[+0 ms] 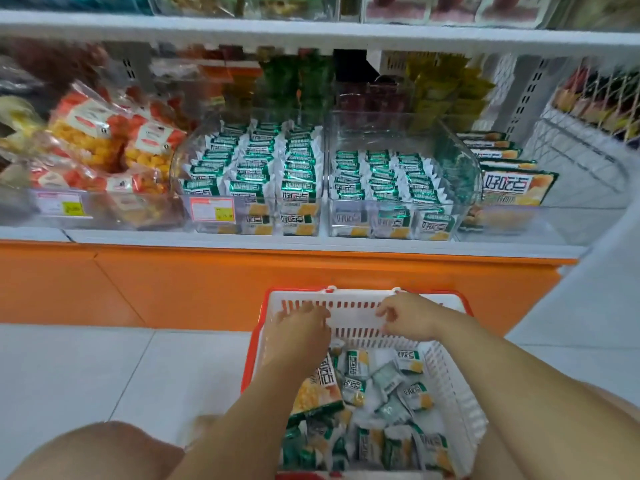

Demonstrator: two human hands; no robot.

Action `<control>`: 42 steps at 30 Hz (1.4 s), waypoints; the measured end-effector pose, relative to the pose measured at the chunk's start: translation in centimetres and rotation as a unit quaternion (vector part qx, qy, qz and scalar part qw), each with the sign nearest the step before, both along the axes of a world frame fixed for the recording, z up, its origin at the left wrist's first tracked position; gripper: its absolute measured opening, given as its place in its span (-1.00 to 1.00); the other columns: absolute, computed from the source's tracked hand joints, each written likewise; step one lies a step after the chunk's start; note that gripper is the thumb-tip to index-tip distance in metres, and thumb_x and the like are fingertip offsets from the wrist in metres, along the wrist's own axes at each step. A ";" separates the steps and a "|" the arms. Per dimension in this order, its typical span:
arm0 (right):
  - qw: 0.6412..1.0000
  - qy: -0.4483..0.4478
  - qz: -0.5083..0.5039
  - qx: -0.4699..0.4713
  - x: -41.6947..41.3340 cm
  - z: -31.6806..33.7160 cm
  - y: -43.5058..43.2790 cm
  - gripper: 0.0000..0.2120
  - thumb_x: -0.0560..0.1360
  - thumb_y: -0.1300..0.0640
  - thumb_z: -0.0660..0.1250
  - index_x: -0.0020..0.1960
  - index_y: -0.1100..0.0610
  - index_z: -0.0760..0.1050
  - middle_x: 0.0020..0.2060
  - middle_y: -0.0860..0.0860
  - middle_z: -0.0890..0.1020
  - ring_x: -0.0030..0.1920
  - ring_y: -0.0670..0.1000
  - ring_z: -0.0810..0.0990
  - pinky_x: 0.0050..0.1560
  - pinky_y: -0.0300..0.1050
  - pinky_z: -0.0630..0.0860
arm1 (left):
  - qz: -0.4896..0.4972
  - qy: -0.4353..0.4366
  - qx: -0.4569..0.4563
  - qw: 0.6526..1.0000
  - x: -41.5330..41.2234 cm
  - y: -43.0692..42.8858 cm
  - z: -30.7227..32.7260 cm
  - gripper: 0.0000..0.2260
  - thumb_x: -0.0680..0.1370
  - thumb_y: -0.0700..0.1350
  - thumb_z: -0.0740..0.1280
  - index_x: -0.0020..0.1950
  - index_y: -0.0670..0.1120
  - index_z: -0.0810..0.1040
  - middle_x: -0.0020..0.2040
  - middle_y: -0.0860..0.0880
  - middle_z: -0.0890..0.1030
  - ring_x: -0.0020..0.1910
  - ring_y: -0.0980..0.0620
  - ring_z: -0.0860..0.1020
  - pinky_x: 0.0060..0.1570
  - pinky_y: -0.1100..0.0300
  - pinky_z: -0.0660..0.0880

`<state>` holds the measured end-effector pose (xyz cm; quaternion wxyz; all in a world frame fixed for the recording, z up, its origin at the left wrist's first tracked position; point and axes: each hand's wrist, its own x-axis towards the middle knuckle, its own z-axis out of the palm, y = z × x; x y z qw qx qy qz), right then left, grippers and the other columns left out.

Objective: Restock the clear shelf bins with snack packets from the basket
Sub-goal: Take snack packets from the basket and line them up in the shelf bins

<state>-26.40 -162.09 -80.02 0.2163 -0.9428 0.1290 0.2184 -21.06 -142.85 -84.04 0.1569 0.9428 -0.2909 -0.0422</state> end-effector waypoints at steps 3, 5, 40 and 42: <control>0.999 0.033 -0.012 0.012 0.0 -3.8 0.1 -0.62 0.56 0.15 0.27 0.36 0.17 0.40 0.28 0.11 0.48 0.18 0.06 0.49 0.12 -0.17 0.40 | 0.033 0.096 -0.001 0.995 -0.6 1.4 -3.3 -0.72 0.62 -0.06 0.11 0.30 0.08 0.45 0.29 0.07 0.49 0.16 0.07 0.52 0.27 0.08 0.41; 0.997 0.074 -0.008 0.013 0.3 -6.9 0.5 -0.66 0.56 0.16 0.26 0.31 0.20 0.44 0.24 0.14 0.51 0.18 0.10 0.51 0.15 -0.09 0.43 | 0.036 0.135 0.006 0.990 -0.5 2.1 -5.5 -0.70 0.62 -0.06 0.12 0.34 0.09 0.42 0.29 0.05 0.49 0.15 0.05 0.52 0.20 0.11 0.47; 0.993 0.108 -0.042 0.023 1.6 -10.7 -2.2 -0.78 0.52 0.02 0.36 -0.16 0.13 0.41 -0.25 0.00 0.45 -0.27 -0.03 0.42 -0.28 -0.18 0.31 | -0.028 0.296 0.194 0.935 1.5 -1.7 -10.2 -0.64 0.61 0.03 0.15 0.33 -0.12 0.42 0.34 -0.08 0.45 0.26 -0.09 0.46 0.26 0.01 0.42; 0.997 0.074 -0.010 0.006 1.6 -7.1 -2.0 -0.71 0.50 -0.03 0.36 -0.27 0.06 0.34 -0.30 -0.02 0.41 -0.33 -0.08 0.36 -0.35 -0.19 0.25 | -0.032 0.278 0.147 0.949 1.6 -2.4 -6.1 -0.68 0.63 -0.01 0.14 0.28 -0.14 0.47 0.26 -0.10 0.52 0.22 -0.10 0.50 0.21 0.03 0.43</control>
